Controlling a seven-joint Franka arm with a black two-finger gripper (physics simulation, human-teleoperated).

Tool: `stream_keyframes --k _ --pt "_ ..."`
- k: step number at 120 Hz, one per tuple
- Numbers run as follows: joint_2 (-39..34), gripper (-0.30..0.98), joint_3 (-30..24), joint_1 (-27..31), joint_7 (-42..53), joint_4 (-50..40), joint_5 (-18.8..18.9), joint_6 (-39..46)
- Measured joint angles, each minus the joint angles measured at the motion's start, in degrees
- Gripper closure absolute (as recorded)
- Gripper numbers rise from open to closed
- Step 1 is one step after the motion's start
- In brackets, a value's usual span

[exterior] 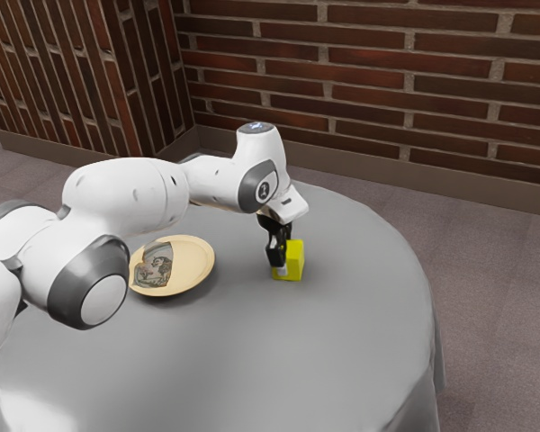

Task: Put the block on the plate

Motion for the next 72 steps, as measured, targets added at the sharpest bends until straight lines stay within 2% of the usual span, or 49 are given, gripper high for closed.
stream_keyframes --k 28,72 --pt "-2.4 0.27 0.0 0.1 -0.2 -0.6 0.3 -0.1" --pt "-22.9 0.27 0.1 3.5 -0.3 -22.1 0.8 -0.6"
